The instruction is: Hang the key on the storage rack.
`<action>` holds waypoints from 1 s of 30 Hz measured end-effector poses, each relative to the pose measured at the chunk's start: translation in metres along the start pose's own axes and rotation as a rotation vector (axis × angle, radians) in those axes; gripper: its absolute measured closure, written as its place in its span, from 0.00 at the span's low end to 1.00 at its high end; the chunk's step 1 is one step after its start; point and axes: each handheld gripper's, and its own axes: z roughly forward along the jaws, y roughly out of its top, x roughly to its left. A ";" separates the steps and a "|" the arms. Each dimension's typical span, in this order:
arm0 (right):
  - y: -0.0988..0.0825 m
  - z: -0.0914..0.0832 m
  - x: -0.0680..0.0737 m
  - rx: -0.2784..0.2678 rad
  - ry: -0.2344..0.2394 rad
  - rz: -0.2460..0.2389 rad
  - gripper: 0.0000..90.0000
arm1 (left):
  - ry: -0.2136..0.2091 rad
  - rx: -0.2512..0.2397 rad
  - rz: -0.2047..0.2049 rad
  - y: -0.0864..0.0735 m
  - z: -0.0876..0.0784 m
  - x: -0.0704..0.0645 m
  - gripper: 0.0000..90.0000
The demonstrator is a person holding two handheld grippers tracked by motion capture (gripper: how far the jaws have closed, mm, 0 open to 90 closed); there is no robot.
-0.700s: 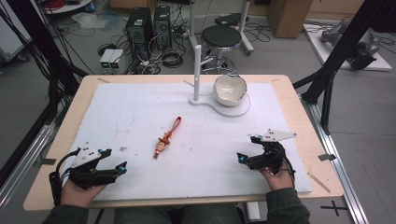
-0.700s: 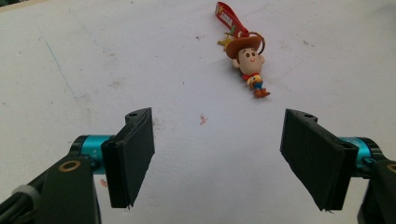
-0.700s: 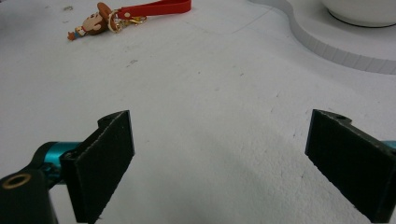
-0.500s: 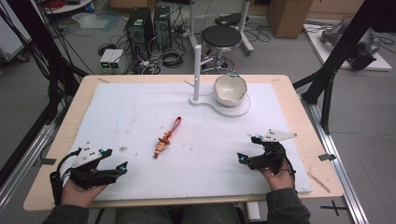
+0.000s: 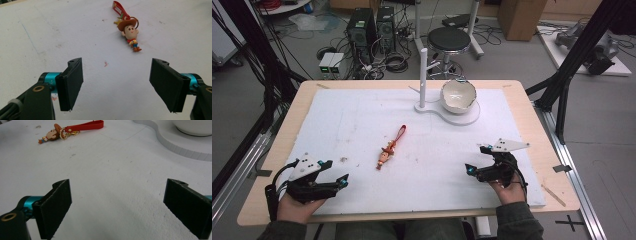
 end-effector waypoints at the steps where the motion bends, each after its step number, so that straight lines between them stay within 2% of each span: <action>1: 0.000 0.000 0.000 -0.003 0.001 0.000 0.08 | 0.002 0.000 0.001 0.000 0.000 0.000 0.31; 13: 0.001 0.002 0.003 -0.005 0.000 -0.004 0.08 | -0.016 -0.001 0.004 0.004 -0.001 0.000 0.33; 23: 0.001 -0.002 0.003 -0.009 -0.001 -0.006 0.08 | -0.045 -0.012 0.030 0.014 -0.003 -0.003 0.33; 30: 0.002 -0.004 0.003 -0.013 -0.005 -0.002 0.08 | -0.059 -0.015 0.023 0.024 0.002 -0.001 0.34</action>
